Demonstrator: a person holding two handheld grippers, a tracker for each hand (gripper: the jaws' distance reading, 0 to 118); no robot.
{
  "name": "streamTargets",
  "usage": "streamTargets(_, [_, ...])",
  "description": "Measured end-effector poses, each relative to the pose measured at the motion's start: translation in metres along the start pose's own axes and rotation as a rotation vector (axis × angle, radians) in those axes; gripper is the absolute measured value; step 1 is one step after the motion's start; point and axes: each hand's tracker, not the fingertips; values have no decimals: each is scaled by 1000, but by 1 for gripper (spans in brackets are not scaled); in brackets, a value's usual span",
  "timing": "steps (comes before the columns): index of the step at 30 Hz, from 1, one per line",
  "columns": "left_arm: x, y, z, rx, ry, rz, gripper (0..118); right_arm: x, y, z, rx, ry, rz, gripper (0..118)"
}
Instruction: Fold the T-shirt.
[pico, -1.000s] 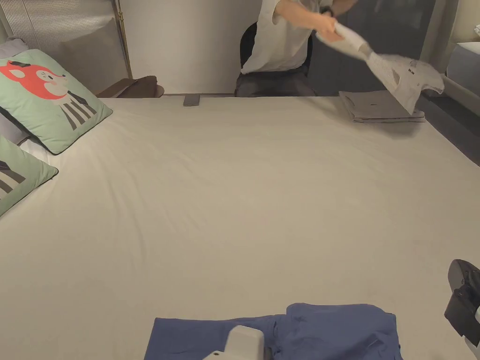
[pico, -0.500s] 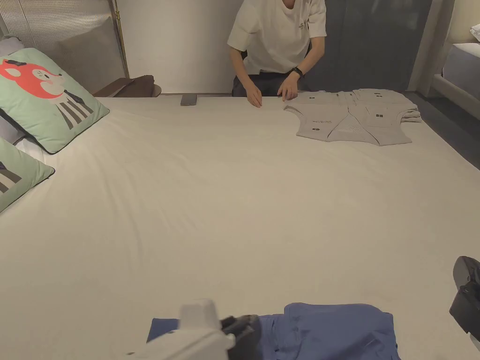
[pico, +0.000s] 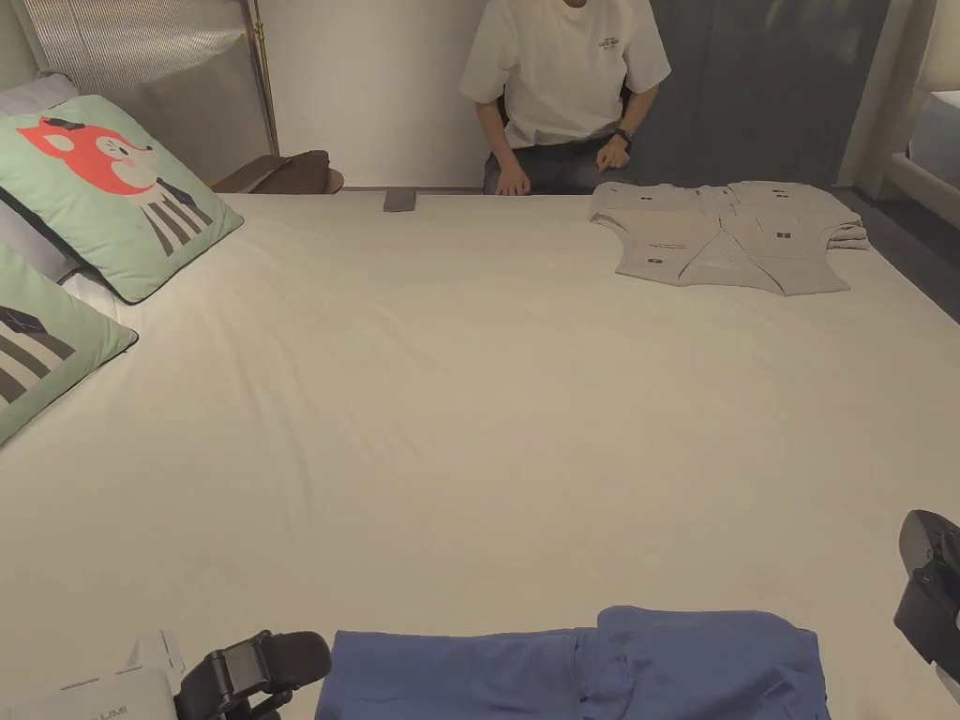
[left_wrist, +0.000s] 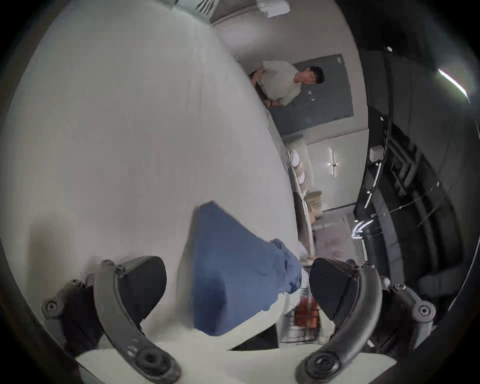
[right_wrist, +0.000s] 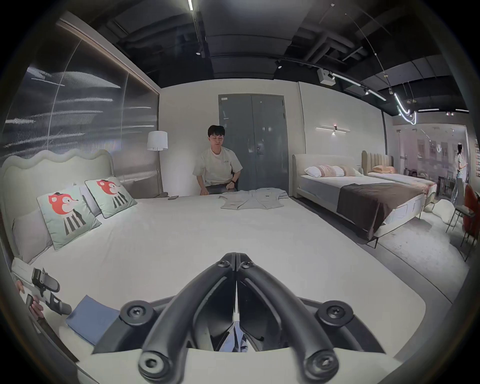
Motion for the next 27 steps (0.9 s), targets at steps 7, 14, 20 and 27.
streamTargets(7, [21,-20,-45,-60,-65,61,98,-2,4,3,6,-9,16,0])
streamTargets(14, [22,-30,-43,-16,39,62,6,-5,8,4,13,-15,21,0])
streamTargets(20, [23,-24,13,117,71,55,6,-12,11,2,15,0,24,0])
streamTargets(27, [43,-13,63,211,137,6,6,-17,10,0,16,28,16,0])
